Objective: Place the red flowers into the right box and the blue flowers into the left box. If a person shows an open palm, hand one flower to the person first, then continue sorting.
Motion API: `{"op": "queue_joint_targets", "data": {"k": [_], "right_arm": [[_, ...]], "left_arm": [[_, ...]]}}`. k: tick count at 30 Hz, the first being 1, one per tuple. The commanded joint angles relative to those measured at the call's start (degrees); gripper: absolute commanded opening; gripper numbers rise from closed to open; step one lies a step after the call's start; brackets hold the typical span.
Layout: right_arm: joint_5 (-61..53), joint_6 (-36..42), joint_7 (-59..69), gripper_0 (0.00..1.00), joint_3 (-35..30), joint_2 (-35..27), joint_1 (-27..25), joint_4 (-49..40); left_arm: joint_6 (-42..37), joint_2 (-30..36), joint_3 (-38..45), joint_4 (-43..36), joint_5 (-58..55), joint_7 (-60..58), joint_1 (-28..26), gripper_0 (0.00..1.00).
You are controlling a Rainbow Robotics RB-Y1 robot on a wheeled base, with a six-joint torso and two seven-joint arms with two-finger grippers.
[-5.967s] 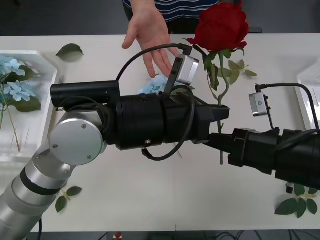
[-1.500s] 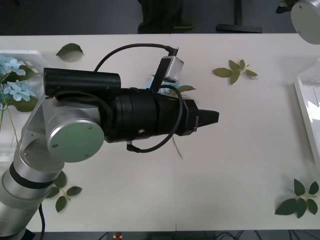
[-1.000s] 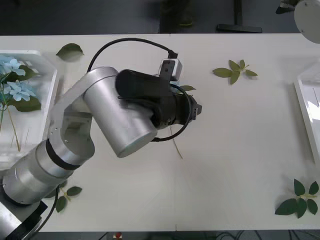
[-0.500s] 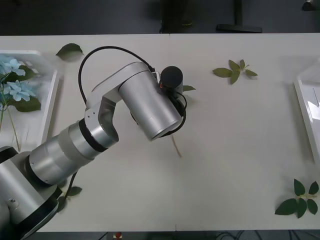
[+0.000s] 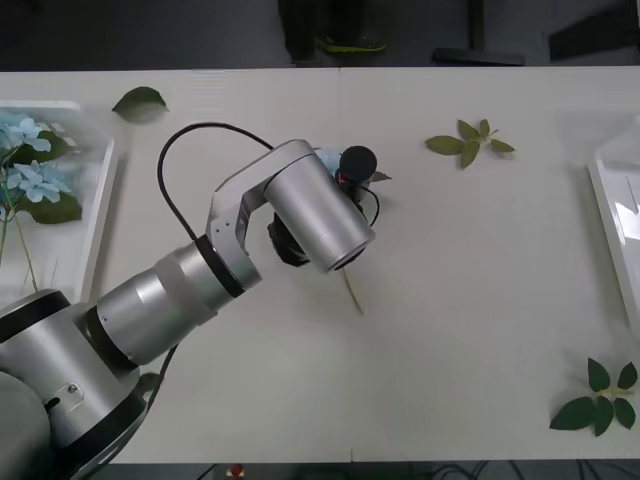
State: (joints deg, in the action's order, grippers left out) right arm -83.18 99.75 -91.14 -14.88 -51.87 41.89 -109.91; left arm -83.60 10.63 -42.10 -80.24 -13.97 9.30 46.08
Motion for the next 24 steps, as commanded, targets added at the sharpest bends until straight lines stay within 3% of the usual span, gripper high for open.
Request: {"op": "queue_joint_targets", "data": {"k": [1, 3, 9, 17, 24], "right_arm": [[-4.5, 6.7, -13.4, 0.92, -2.4, 0.5, -2.6, -1.3], [-6.1, 10.3, -19.8, 0.92, -3.1, 1.5, -4.1, -1.4], [-5.2, 10.3, -32.1, 0.92, -3.5, 5.2, -9.4, -2.7], [7.1, 9.3, -42.9, 0.92, -1.6, 12.0, -19.3, -11.1], [17.3, 6.3, -46.0, 0.92, 3.4, 15.9, -21.8, -12.4]], "left_arm": [[3.4, -1.8, 0.5, 4.6, 1.1, -1.5, 3.8, 1.00], [6.1, -2.5, 0.4, 8.2, 1.4, -1.1, 4.7, 1.00], [8.5, -4.0, 0.1, 12.5, 2.2, 3.0, 5.9, 0.97], [8.1, -4.2, -0.6, 12.5, 1.8, 8.6, 5.8, 0.97], [8.1, -4.2, -1.1, 12.5, 1.4, 11.3, 5.6, 0.97]]}}
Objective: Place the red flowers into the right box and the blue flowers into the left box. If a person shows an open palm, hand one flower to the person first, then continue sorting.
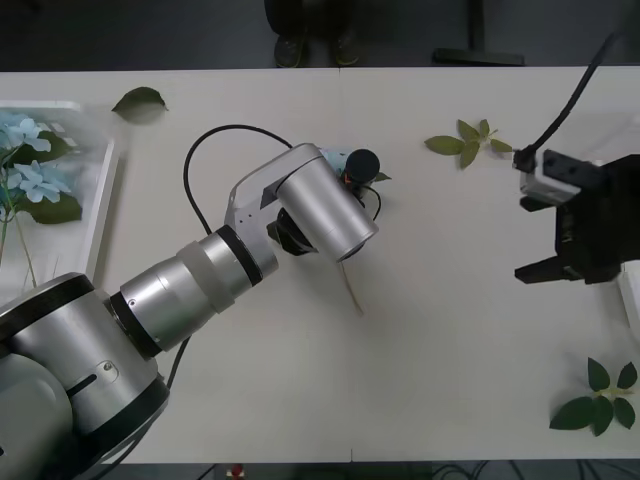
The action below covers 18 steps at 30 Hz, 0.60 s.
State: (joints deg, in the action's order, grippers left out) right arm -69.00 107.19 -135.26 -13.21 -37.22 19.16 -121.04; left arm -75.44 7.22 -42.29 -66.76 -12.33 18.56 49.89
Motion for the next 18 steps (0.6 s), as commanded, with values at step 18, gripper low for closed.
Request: {"op": "queue_joint_targets", "data": {"k": [18], "right_arm": [[7.6, -2.3, -1.2, 0.92, 4.3, 2.6, 0.9, -1.3]], "left_arm": [[2.5, -0.8, -2.9, -0.9, -5.9, 4.1, 1.5, 1.00]]}}
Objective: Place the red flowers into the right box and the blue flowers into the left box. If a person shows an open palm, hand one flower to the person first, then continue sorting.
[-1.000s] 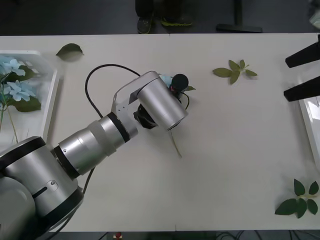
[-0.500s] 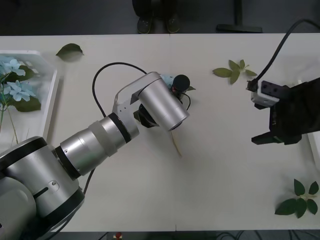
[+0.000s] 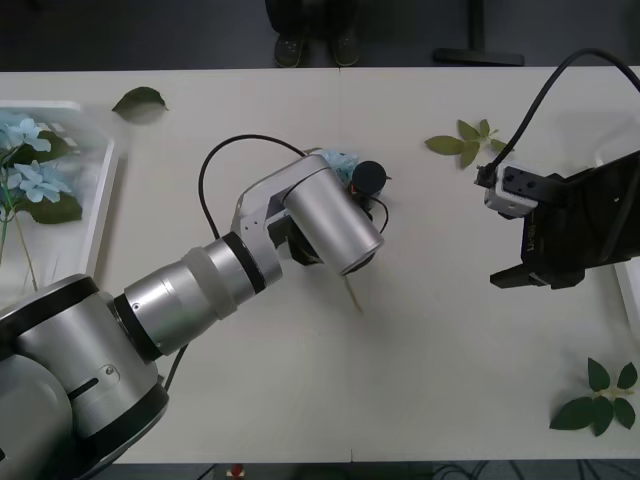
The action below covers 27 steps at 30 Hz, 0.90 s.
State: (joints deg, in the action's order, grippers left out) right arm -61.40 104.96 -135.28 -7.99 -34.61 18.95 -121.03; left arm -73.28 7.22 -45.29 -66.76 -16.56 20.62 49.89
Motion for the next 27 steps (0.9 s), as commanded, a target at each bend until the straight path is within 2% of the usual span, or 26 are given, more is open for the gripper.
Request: {"op": "queue_joint_targets", "data": {"k": [1, 11, 27], "right_arm": [[0.0, 0.0, -1.2, 0.91, -0.9, 0.0, 1.1, -1.3], [0.0, 0.0, -1.2, 0.91, -0.9, 0.0, 1.1, -1.3], [0.0, 0.0, -1.2, 0.91, -0.9, 0.0, 1.1, -1.3]], "left_arm": [[-0.2, -0.9, 0.1, -0.9, -1.6, 2.2, 1.4, 1.00], [-5.6, -0.9, 0.0, -0.9, -1.3, 3.1, 1.5, 1.00], [-4.7, -0.9, -3.1, 1.5, -1.2, 3.8, 1.4, 1.00]]}}
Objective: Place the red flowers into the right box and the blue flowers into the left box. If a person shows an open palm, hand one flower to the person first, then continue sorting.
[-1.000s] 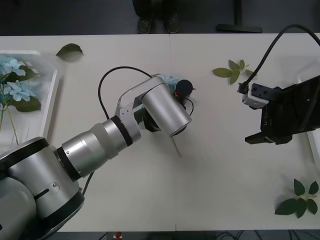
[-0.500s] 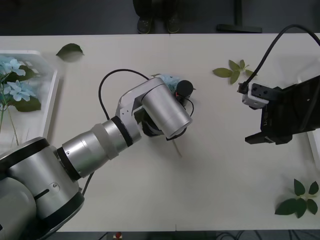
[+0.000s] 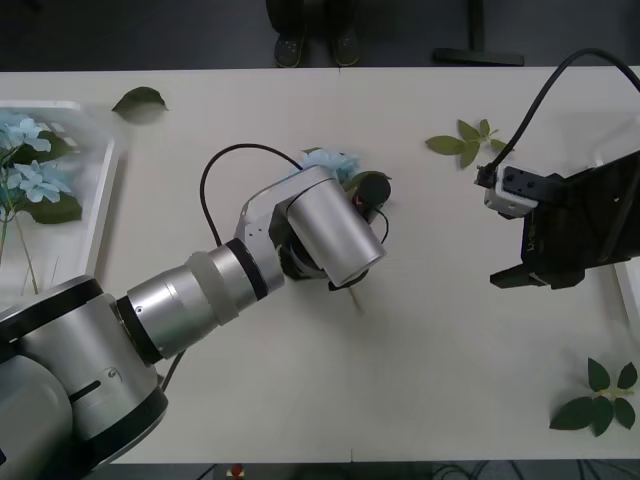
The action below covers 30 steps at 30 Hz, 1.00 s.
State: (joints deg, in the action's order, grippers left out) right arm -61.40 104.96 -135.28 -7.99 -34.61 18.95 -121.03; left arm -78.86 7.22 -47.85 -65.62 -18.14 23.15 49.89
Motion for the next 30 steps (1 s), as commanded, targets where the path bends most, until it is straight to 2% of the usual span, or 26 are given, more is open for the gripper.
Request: {"op": "queue_joint_targets", "data": {"k": [1, 6, 8, 11, 12, 13, 14, 15, 16, 17, 18, 20, 30], "right_arm": [[0.0, 0.0, -1.2, 0.92, -0.9, 0.0, 1.1, -1.3], [0.0, 0.0, -1.2, 0.92, -0.9, 0.0, 1.1, -1.3], [0.0, 0.0, -1.2, 0.91, -0.9, 0.0, 1.1, -1.3], [0.0, 0.0, -1.2, 0.92, -0.9, 0.0, 1.1, -1.3], [0.0, 0.0, -1.2, 0.92, -0.9, 0.0, 1.1, -1.3], [0.0, 0.0, -1.2, 0.92, -0.9, 0.0, 1.1, -1.3], [0.0, 0.0, -1.2, 0.92, -0.9, 0.0, 1.1, -1.3], [0.0, 0.0, -1.2, 0.92, -0.9, 0.0, 1.1, -1.3], [0.0, 0.0, -1.2, 0.92, -0.9, 0.0, 1.1, -1.3], [0.0, 0.0, -1.2, 0.92, -0.9, 0.0, 1.1, -1.3], [0.0, 0.0, -1.2, 0.92, -0.9, 0.0, 1.1, -1.3], [0.0, 0.0, -1.2, 0.92, -0.9, 0.0, 1.1, -1.3], [0.0, 0.0, -1.2, 0.91, -0.9, 0.0, 1.1, -1.3]], "left_arm": [[1.0, -0.8, -0.7, 0.5, 0.3, 1.3, 1.4, 1.00], [1.3, -0.9, -1.3, 0.8, 0.2, 1.6, 1.4, 1.00], [1.2, -0.9, -1.5, 0.8, 0.2, 1.6, 1.3, 0.93], [1.2, -1.1, -1.6, 0.8, 0.2, 2.1, 1.2, 0.73], [1.2, -1.2, -1.6, 0.8, 0.1, 2.2, 1.2, 0.62], [1.2, -1.2, -1.6, 0.8, 0.1, 2.2, 1.2, 0.43], [1.2, -1.2, -1.6, 0.8, 0.1, 2.2, 1.2, 0.35], [1.2, -1.2, -1.6, 0.8, 0.1, 2.2, 1.2, 0.20], [1.2, -1.2, -1.6, 0.8, 0.1, 2.2, 1.2, 0.12], [1.2, -1.2, -1.6, 0.8, 0.1, 2.2, 1.2, 0.10], [1.2, -1.2, -1.6, 0.8, 0.1, 2.2, 1.2, 0.03], [1.2, -1.2, -1.6, 0.8, 0.1, 2.2, 1.2, 0.00], [1.2, -1.2, -1.6, 0.8, 0.1, 2.2, 1.2, 0.00]]}}
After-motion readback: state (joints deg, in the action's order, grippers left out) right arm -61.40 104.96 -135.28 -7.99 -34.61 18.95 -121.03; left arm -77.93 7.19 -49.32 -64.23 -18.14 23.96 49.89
